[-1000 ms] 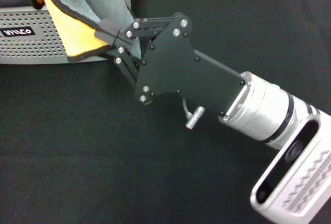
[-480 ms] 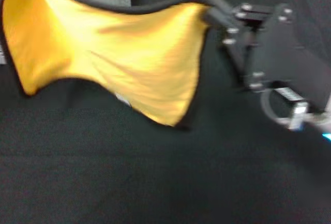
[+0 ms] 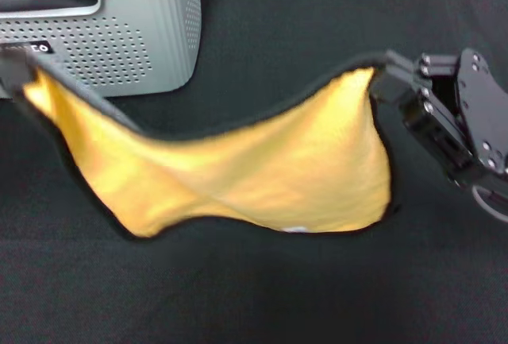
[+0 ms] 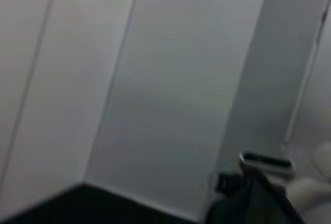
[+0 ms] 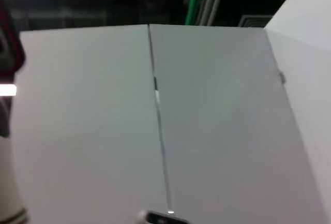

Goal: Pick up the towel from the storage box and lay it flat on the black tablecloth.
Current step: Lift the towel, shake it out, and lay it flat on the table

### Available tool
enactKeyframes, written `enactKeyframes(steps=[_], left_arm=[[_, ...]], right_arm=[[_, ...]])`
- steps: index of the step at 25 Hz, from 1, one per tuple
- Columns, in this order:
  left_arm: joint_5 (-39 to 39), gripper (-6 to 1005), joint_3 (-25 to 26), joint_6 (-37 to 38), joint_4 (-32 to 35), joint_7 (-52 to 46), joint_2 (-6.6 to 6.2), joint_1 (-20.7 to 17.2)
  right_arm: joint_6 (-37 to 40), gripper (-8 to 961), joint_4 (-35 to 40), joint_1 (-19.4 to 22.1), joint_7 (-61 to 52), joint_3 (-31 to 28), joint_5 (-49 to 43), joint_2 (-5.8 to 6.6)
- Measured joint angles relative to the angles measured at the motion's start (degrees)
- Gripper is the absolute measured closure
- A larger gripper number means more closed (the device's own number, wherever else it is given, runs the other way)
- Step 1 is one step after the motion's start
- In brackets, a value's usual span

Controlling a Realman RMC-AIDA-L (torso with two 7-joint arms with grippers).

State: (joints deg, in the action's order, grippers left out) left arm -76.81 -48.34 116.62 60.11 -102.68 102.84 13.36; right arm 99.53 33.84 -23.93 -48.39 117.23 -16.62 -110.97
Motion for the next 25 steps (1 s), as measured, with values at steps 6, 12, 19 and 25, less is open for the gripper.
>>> enactKeyframes(steps=[6,12,19,25], left_arm=[[0.39,987,-7.91,0.22,-0.28,-0.05,-4.05,-1.46],[1.83,987,-8.68,0.41,-0.12,-1.64,-7.38,-3.33],[-2.64,986,-7.63,0.37,0.29,-6.07,-10.7,-3.51],[-22.24,986,4.24,-0.1,-3.76,-3.15,-4.41,2.98]], right_arm=[[3.62,942,0.89,-0.03,-7.68,-1.94,-4.42,0.3],[6.16,940,0.89,0.44,-11.79,-2.35,-6.15,0.16],[2.32,937,-2.6,-0.3,-14.34,-2.33,-8.04,-2.82],[-14.56,935,-6.02,-6.58,-8.89,-1.55,-8.38,-5.29]])
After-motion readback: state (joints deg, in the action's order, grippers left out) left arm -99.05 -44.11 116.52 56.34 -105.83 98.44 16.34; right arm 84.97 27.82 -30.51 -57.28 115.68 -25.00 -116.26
